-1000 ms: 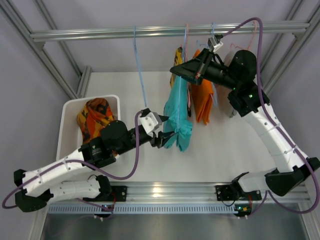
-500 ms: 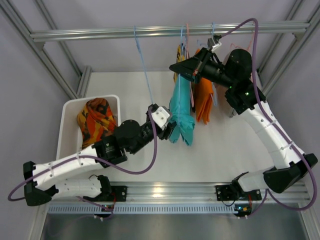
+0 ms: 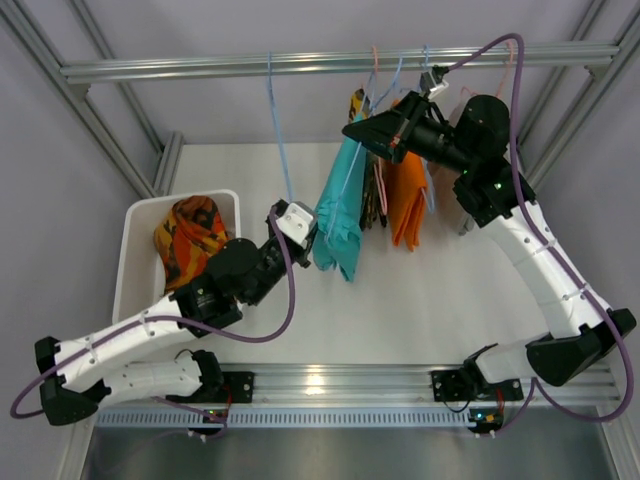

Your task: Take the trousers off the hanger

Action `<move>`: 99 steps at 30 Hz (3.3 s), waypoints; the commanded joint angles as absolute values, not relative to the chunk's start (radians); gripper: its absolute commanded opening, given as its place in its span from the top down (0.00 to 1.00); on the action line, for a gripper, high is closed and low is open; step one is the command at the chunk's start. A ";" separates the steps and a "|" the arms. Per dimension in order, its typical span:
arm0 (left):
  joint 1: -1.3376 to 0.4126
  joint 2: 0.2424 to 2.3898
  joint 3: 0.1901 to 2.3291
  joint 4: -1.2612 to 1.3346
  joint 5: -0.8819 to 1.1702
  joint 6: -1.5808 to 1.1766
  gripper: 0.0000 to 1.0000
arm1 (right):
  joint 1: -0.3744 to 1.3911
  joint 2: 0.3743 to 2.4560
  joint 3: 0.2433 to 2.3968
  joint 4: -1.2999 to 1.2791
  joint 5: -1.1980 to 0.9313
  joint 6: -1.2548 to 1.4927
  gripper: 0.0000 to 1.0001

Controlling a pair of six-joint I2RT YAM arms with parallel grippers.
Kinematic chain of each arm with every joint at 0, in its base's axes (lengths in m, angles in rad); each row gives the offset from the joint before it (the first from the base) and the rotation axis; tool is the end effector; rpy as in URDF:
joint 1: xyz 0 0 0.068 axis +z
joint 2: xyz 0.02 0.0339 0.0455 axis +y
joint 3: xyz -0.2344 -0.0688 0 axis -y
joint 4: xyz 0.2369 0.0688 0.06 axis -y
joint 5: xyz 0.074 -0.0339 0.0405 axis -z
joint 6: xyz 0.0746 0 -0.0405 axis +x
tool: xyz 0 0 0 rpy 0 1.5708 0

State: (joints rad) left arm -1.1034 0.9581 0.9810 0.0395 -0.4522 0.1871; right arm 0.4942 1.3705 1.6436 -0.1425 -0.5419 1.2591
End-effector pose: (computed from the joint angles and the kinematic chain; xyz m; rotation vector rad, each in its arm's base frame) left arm 0.1469 -0.2188 0.3795 0.6020 1.4038 -0.3924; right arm 0.2653 0.1866 0.4828 0.1321 1.7402 1.7534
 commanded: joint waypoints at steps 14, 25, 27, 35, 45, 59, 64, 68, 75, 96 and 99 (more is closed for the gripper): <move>-1.134 0.868 0.868 0.158 -0.244 0.282 0.29 | 0.488 1.344 1.704 -0.046 -0.574 1.299 1.00; -1.186 0.983 0.899 0.299 -0.412 0.333 0.23 | 0.486 1.335 1.678 -0.051 -0.583 1.305 1.00; -1.184 1.005 0.905 0.314 -0.481 0.345 0.24 | 0.488 1.332 1.677 -0.054 -0.584 1.304 1.00; -1.158 1.005 0.870 0.405 -0.494 0.408 0.38 | 0.486 1.324 1.652 -0.046 -0.597 1.310 1.00; -1.094 0.976 0.874 0.347 -0.312 0.328 0.29 | 0.476 1.324 1.664 -0.037 -0.604 1.304 1.00; -1.088 1.037 0.885 0.439 -0.330 0.402 0.40 | 0.476 1.330 1.664 -0.026 -0.615 1.312 1.00; -1.062 1.062 0.916 0.419 -0.325 0.387 0.76 | 0.469 1.313 1.641 -0.028 -0.623 1.299 1.00; -1.062 1.016 0.957 0.345 -0.311 0.383 0.99 | 0.437 1.299 1.582 -0.031 -0.621 1.267 1.00; -1.063 0.937 1.064 0.207 -0.278 0.383 1.00 | 0.341 1.272 1.399 -0.068 -0.600 1.178 1.00; -1.063 1.002 1.200 0.112 -0.143 0.367 1.00 | 0.293 1.295 1.488 -0.031 -0.684 1.172 1.00; -1.063 1.002 1.157 0.109 -0.138 0.367 0.98 | 0.293 1.304 1.564 -0.017 -0.698 1.190 1.00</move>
State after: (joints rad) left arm -1.0592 1.0389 1.1358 -0.1257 -0.1867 0.3801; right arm 0.3096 1.3010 1.4582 -0.1036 -0.6918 1.2427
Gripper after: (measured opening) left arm 0.063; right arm 0.009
